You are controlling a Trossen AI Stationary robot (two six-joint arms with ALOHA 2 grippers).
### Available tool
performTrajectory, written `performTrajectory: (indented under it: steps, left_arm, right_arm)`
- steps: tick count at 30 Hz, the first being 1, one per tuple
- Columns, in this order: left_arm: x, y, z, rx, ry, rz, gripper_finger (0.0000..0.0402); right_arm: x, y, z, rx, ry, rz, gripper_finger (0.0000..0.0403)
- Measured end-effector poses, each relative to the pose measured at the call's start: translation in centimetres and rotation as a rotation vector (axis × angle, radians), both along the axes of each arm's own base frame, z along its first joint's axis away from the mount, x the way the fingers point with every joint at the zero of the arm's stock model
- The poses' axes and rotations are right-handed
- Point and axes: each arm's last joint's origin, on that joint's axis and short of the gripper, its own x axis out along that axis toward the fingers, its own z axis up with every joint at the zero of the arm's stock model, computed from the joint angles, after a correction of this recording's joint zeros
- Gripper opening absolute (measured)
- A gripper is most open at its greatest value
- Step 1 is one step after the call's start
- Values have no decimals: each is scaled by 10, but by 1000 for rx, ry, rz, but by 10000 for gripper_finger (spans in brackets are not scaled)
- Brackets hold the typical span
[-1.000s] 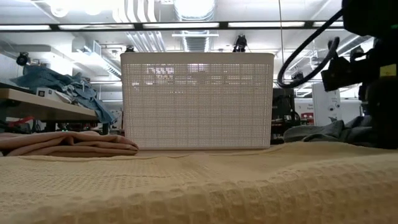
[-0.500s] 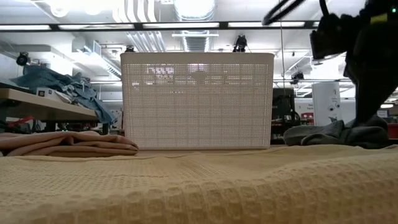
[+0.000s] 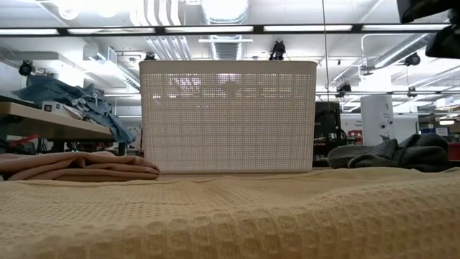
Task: Fold towel
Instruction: Fold the yellow towel
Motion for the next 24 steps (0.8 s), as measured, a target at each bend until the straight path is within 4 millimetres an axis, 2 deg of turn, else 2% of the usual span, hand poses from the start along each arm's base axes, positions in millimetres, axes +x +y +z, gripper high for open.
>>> performTrajectory:
  steps: [3,7,11,16,21,24]
  left_arm:
    - [1,-1,0,-10,-12,3,0]
    - [2,-3,0,-32,-24,19,0]
    - [2,-3,-1,-36,-26,21,0]
    - [3,-5,-5,-25,-29,18,0]
    - [4,-6,-9,-13,-25,1,0]
    - [4,-6,-9,-15,-25,-1,0]
  right_arm:
    - [5,-4,4,-22,-32,-33,0]
    - [15,-23,-2,-122,-58,-103,0]
    - [23,-44,-19,-155,-35,-235,0]
    - [31,-60,-52,-197,74,-287,0]
    - [46,-57,-81,-103,152,-228,0]
    - [56,-49,-89,-7,128,-143,0]
